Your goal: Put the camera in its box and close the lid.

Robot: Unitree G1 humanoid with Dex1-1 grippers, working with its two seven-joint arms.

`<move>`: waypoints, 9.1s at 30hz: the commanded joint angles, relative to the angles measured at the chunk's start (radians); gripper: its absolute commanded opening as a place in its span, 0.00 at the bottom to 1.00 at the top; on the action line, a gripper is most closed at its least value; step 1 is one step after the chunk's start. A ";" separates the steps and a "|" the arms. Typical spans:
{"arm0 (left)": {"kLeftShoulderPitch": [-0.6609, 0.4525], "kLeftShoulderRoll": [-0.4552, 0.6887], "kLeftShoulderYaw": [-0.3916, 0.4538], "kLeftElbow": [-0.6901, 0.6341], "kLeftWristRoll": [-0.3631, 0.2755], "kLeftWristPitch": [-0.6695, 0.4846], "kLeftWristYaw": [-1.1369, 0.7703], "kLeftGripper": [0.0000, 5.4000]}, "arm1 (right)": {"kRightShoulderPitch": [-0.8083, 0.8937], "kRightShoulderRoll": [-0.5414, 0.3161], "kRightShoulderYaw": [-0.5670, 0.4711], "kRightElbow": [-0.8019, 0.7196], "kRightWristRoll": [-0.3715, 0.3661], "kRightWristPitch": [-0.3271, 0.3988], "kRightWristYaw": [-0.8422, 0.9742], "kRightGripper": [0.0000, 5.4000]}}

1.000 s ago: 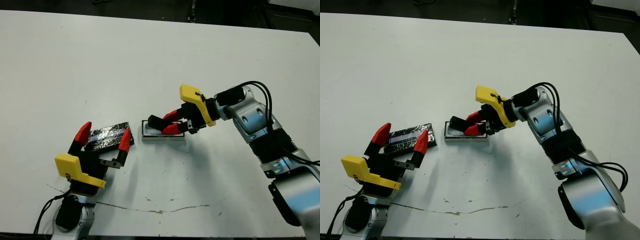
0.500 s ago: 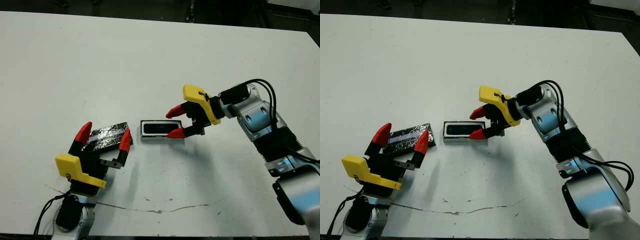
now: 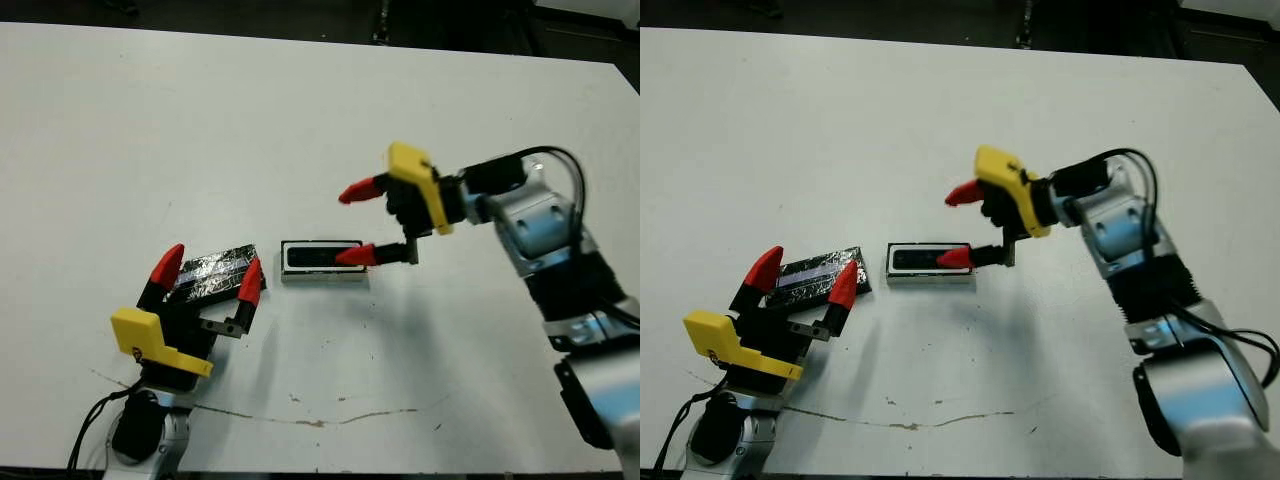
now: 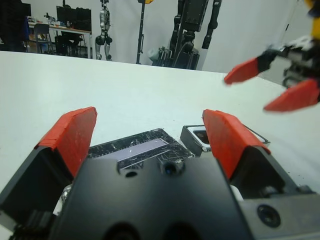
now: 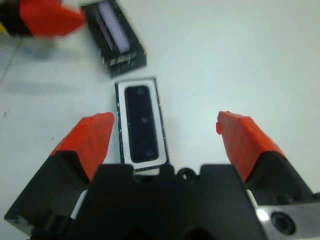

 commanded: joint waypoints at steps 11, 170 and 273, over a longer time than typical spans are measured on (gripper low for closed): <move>0.005 0.090 0.051 -0.052 0.001 -0.040 -0.079 1.00 | 0.755 0.065 -0.465 -0.677 0.134 -0.057 -0.527 0.86; -0.907 0.566 -0.124 0.714 -0.067 0.410 -1.117 0.59 | 1.140 0.266 -0.314 -0.515 0.224 -0.516 -0.773 0.00; -1.160 0.096 -0.474 1.099 0.278 0.143 -1.165 0.70 | 1.153 0.276 -0.300 -0.504 0.216 -0.536 -0.774 0.00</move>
